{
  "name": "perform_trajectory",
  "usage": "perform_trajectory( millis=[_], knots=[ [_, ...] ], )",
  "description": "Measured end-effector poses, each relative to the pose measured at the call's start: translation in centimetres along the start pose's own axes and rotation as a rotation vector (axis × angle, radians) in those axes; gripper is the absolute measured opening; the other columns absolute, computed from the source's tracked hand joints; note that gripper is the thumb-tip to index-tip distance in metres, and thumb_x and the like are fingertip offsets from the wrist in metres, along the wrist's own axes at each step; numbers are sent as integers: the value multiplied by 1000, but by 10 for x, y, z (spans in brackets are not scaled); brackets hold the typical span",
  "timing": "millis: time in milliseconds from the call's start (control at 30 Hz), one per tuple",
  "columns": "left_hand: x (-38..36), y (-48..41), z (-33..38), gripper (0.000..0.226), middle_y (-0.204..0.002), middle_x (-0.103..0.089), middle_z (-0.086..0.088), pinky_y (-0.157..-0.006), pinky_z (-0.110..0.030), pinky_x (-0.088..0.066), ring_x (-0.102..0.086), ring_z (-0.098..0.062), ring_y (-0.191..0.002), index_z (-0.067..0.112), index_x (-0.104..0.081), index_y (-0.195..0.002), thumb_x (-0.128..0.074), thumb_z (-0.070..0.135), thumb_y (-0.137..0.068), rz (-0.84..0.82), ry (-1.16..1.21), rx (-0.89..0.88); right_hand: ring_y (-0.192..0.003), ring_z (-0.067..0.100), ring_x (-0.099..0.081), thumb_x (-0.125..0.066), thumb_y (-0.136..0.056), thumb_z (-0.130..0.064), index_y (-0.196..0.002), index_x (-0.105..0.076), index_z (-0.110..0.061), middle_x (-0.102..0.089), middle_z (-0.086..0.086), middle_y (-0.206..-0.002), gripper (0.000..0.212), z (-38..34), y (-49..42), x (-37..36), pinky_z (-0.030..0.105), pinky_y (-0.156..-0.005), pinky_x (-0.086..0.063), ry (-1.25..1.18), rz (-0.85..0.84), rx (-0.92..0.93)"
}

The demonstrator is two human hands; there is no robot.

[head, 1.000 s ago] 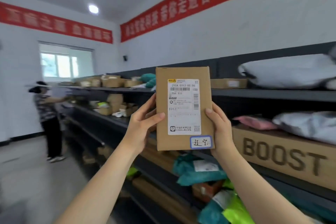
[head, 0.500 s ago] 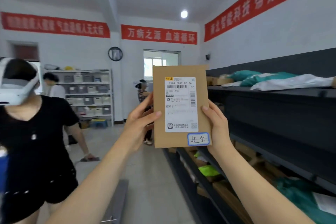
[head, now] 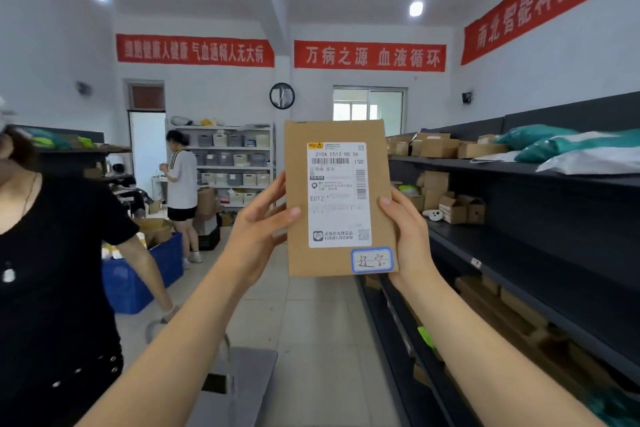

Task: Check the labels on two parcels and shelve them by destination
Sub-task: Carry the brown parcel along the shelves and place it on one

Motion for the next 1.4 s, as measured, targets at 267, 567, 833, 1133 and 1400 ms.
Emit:
perform_trajectory(
  millis=[267, 567, 833, 1133, 1400],
  knots=[
    [-41, -19, -24, 82, -140, -57, -1, -89, -44, -48, -53, -24, -129, 30, -46, -143, -76, 25, -67, 17, -41, -9, -94, 24, -74, -67, -75, -30, -129, -60, -14, -75, 7, -111, 57, -5, -22, 46, 39, -79, -56, -23, -44, -20],
    [-27, -66, -54, 84, -138, -58, -1, -87, -42, -49, -55, -24, -126, 31, -47, -142, -77, 26, -64, 17, -42, 15, -98, 27, -72, -68, -74, -31, -132, -59, -15, -74, 9, -114, 61, 24, -72, 58, 41, -82, -57, -20, -22, -20],
    [19, -120, -86, 79, -138, -59, -1, -83, -37, -50, -59, -25, -121, 32, -49, -140, -74, 29, -66, -5, -51, -5, -94, 22, -73, -67, -76, -28, -132, -59, -11, -75, 9, -113, 59, 69, -123, 43, 33, -74, -59, -29, -8, 18],
    [36, -192, -134, 78, -142, -55, 1, -91, -43, -49, -58, -23, -122, 31, -46, -142, -72, 26, -69, -49, 1, 10, -94, 21, -73, -66, -77, -26, -129, -61, -13, -75, 6, -111, 54, 108, -192, 57, 33, -75, -60, -33, 32, 32],
    [38, -268, -196, 75, -146, -51, -3, -99, -52, -42, -51, -32, -130, 28, -48, -141, -72, 24, -70, -21, 2, 0, -90, 17, -74, -67, -77, -24, -130, -60, -11, -75, 5, -110, 55, 140, -278, 96, 28, -71, -59, -8, -6, 42]
  ],
)
Point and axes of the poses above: each hand's wrist, its own y-axis away from the middle knuckle, its own x-axis out of the back of the hand, z = x × y, the point moved 5 cm from there along -y, towards the middle knuckle
